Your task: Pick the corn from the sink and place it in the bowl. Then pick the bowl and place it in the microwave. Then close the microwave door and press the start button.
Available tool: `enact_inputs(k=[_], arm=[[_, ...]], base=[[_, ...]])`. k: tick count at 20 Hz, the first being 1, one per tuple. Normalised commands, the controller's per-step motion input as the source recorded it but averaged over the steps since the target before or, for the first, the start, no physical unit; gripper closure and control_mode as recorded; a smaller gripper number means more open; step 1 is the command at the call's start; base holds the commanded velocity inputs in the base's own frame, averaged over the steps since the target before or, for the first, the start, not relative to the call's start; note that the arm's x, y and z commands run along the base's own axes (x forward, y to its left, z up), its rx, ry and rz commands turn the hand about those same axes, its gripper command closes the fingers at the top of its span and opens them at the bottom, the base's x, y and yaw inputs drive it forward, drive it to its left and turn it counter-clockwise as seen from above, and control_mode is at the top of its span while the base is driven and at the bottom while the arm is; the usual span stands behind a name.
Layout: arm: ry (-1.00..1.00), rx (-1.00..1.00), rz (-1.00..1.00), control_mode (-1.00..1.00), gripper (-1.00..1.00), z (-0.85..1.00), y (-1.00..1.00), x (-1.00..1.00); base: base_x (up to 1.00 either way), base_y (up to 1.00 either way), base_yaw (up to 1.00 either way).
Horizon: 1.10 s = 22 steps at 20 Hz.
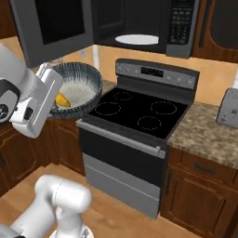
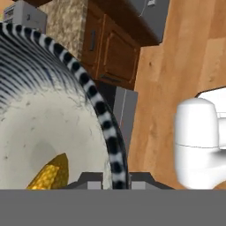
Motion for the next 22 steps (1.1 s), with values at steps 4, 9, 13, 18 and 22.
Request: enact_inputs(k=[4, 9, 13, 18, 22], arm=[[0.00, 0.00, 0.00, 1.00, 1.00, 0.00, 0.00, 0.00], [0.00, 0.00, 0.00, 1.00, 1.00, 0.00, 0.00, 0.00], [0.00, 0.00, 0.00, 1.00, 1.00, 0.00, 0.00, 0.00], [0.00, 0.00, 0.00, 1.00, 1.00, 0.00, 0.00, 0.00], [0.00, 0.00, 0.00, 1.00, 1.00, 0.00, 0.00, 0.00]], base=[[1.00, -0.38, 0.36], [0.98, -0.50, 0.40], [0.75, -0.50, 0.40], [0.13, -0.30, 0.23], [0.00, -0.05, 0.20]])
